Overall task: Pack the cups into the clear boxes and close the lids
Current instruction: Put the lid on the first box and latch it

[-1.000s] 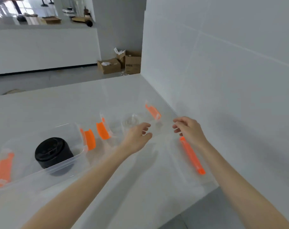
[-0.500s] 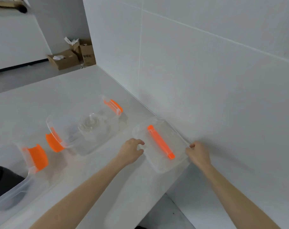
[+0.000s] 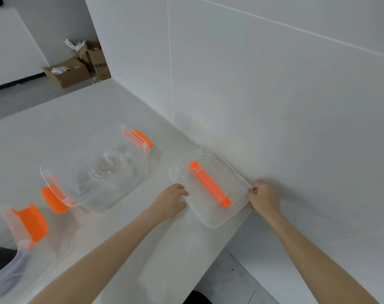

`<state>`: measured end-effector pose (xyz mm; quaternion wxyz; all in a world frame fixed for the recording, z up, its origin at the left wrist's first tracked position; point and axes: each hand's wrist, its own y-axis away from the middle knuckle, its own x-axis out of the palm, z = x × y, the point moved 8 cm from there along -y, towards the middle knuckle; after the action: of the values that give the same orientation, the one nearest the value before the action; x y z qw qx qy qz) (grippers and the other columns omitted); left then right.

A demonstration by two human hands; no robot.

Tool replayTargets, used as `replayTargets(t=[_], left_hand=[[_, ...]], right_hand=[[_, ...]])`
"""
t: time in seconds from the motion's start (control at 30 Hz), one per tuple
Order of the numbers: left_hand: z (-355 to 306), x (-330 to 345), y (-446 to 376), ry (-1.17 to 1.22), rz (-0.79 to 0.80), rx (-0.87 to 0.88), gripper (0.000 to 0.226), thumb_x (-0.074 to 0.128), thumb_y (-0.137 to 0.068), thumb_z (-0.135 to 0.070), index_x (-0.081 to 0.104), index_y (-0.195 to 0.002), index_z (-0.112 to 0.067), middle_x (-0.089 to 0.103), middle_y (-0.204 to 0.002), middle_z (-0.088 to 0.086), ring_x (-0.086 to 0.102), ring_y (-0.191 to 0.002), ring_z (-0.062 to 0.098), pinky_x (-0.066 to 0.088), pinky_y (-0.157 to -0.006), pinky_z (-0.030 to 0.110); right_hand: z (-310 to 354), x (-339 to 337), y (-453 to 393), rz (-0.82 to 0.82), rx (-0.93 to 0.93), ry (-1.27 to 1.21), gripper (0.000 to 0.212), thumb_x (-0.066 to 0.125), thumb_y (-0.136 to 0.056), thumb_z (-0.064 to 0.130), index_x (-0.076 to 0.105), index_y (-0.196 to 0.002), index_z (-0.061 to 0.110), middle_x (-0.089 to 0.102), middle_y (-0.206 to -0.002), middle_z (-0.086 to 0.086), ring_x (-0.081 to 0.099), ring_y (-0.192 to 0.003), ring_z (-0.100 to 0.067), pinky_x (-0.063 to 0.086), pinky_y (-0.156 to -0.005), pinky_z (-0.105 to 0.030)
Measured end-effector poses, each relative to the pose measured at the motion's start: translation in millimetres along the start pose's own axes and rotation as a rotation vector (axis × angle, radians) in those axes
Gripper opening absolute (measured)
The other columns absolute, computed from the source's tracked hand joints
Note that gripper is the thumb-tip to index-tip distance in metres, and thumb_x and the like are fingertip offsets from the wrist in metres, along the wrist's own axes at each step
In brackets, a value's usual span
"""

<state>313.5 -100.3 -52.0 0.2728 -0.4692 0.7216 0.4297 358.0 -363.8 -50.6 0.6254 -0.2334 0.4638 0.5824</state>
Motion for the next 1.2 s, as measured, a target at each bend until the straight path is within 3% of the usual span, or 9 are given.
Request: replayTargets(t=[0.1, 0.2, 0.4, 0.57, 0.7, 0.87, 0.97, 1.07, 1.2], left_hand=[[-3.6, -5.9, -1.2, 0.040, -0.020, 0.012, 0.039, 0.052, -0.088, -0.016, 0.053, -0.126, -0.010, 0.046, -0.138, 0.010, 0.044, -0.127, 0.022, 0.029, -0.107, 0.026], [-6.2, -16.3, 2.3, 0.082, -0.054, 0.031, 0.037, 0.052, -0.089, -0.016, 0.055, -0.124, -0.010, 0.049, -0.135, 0.010, 0.047, -0.124, 0.022, 0.029, -0.105, 0.023], [-12.7, -71.2, 29.0, 0.245, -0.298, 0.069, 0.031, 0.054, -0.088, -0.014, 0.061, -0.118, -0.009, 0.055, -0.129, 0.007, 0.053, -0.116, 0.019, 0.038, -0.094, 0.017], [3.4, -132.3, 72.5, 0.484, -0.608, 0.009, 0.028, 0.056, -0.085, -0.007, 0.065, -0.111, -0.009, 0.065, -0.110, 0.004, 0.060, -0.094, 0.011, 0.042, -0.078, 0.005], [53.1, -165.2, 127.9, 0.751, -0.791, -0.122, 0.020, 0.058, -0.084, -0.011, 0.066, -0.099, -0.019, 0.066, -0.093, -0.004, 0.064, -0.082, 0.011, 0.049, -0.079, 0.012], [128.3, -179.5, 221.9, 1.067, -1.007, -0.254, 0.025, 0.047, -0.091, -0.025, 0.056, -0.114, -0.019, 0.062, -0.102, 0.002, 0.064, -0.089, 0.018, 0.051, -0.081, 0.028], [166.1, -176.4, 275.5, 1.236, -1.085, -0.375, 0.035, 0.033, -0.092, -0.047, 0.050, -0.115, -0.027, 0.060, -0.112, 0.002, 0.061, -0.098, 0.025, 0.047, -0.083, 0.039], [203.4, -168.2, 341.4, 1.607, -1.241, -0.361, 0.059, 0.030, -0.087, -0.059, 0.058, -0.108, -0.012, 0.066, -0.105, 0.008, 0.064, -0.097, 0.032, 0.051, -0.083, 0.046], [232.7, -155.1, 407.2, 1.712, -1.402, -0.319, 0.032, 0.044, -0.090, -0.036, 0.057, -0.079, -0.009, 0.064, -0.087, 0.010, 0.070, -0.077, 0.022, 0.062, -0.063, 0.036]], right_hand=[[5.2, -9.8, -4.3, -0.043, -0.029, -0.070, 0.020, 0.051, -0.085, 0.006, 0.069, -0.084, -0.004, 0.072, -0.080, -0.027, 0.070, -0.075, -0.033, 0.057, -0.073, -0.039], [17.3, -22.6, -8.3, -0.078, -0.083, -0.197, 0.022, 0.049, -0.088, 0.005, 0.066, -0.081, -0.007, 0.069, -0.060, -0.020, 0.059, -0.036, -0.006, 0.050, -0.050, -0.017], [51.5, -46.8, -9.1, -0.093, -0.219, -0.518, 0.018, 0.047, -0.095, 0.012, 0.061, -0.085, 0.004, 0.061, -0.060, -0.005, 0.065, -0.051, -0.026, 0.057, -0.069, -0.048], [110.4, -62.5, 1.7, 0.011, -0.342, -0.833, 0.014, 0.053, -0.094, 0.013, 0.064, -0.090, 0.006, 0.068, -0.059, 0.002, 0.067, -0.052, -0.007, 0.059, -0.051, -0.024], [198.0, -61.2, 29.3, 0.294, -0.500, -1.014, 0.010, 0.060, -0.090, 0.019, 0.069, -0.086, 0.018, 0.076, -0.073, 0.001, 0.074, -0.071, -0.015, 0.059, -0.059, -0.024], [317.1, -27.9, 98.5, 0.747, -0.708, -1.009, 0.025, 0.059, -0.084, -0.002, 0.071, -0.092, 0.018, 0.078, -0.083, -0.001, 0.074, -0.082, -0.015, 0.060, -0.067, -0.024], [365.1, -9.7, 147.7, 0.857, -0.866, -0.917, 0.032, 0.062, -0.078, -0.011, 0.071, -0.098, 0.012, 0.078, -0.081, 0.002, 0.073, -0.079, -0.010, 0.058, -0.068, -0.018], [401.0, 14.5, 208.8, 0.894, -1.079, -0.766, 0.034, 0.068, -0.073, -0.014, 0.072, -0.090, 0.016, 0.077, -0.081, 0.011, 0.070, -0.083, -0.002, 0.054, -0.074, -0.012], [414.9, 60.7, 273.6, 0.984, -1.269, -0.517, 0.044, 0.071, -0.070, -0.014, 0.071, -0.081, 0.028, 0.074, -0.080, 0.020, 0.067, -0.084, 0.003, 0.050, -0.083, -0.011]])
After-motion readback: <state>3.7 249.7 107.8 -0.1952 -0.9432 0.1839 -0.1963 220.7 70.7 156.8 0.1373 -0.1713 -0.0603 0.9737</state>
